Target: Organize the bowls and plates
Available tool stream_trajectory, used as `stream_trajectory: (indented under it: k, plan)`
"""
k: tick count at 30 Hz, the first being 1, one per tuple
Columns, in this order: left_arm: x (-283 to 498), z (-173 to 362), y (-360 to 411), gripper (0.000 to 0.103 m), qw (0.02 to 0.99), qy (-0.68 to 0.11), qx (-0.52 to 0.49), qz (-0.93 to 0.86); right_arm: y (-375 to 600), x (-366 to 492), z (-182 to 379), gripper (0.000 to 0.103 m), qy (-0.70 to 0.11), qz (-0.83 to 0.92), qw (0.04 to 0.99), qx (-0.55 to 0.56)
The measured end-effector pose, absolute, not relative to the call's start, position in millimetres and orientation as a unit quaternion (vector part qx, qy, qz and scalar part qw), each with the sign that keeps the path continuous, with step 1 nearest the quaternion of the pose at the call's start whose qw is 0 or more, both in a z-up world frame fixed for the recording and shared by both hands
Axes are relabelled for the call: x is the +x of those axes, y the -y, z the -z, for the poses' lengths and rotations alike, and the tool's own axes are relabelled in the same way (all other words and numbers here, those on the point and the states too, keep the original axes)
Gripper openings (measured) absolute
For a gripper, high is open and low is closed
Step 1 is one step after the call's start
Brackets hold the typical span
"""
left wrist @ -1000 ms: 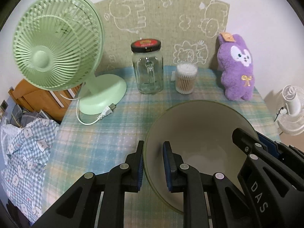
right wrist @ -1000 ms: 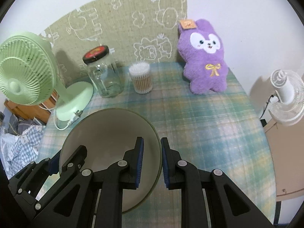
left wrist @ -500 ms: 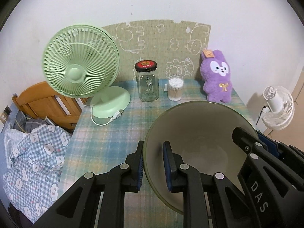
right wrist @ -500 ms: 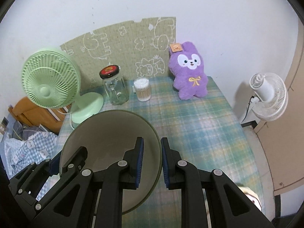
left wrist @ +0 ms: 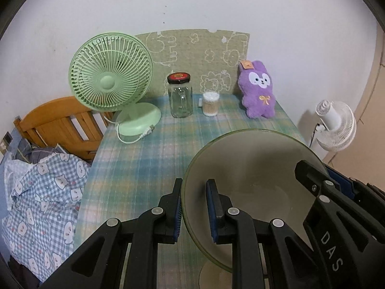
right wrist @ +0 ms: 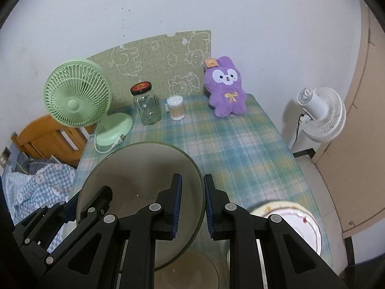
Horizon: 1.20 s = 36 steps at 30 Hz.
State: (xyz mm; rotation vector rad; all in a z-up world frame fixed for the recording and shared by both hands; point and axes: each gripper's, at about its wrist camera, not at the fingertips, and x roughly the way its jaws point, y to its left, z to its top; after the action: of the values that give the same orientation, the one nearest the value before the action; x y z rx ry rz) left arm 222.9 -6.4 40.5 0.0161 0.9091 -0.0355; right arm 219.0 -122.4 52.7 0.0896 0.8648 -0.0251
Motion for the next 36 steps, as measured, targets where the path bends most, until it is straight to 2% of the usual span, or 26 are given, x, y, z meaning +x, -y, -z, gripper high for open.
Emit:
stream_trajectory:
  k: [15, 36]
  plan:
    - [172, 0, 12, 0.016, 0.878, -0.476, 0.017, 0.041, 128, 161, -10, 0.022, -0.45, 0.037, 0.891, 0.05]
    - [152, 42, 15, 0.016, 0.854, -0.517, 0.028, 0.048, 131, 145, 36, 0.022, -0.492, 0.051, 0.867, 0.06]
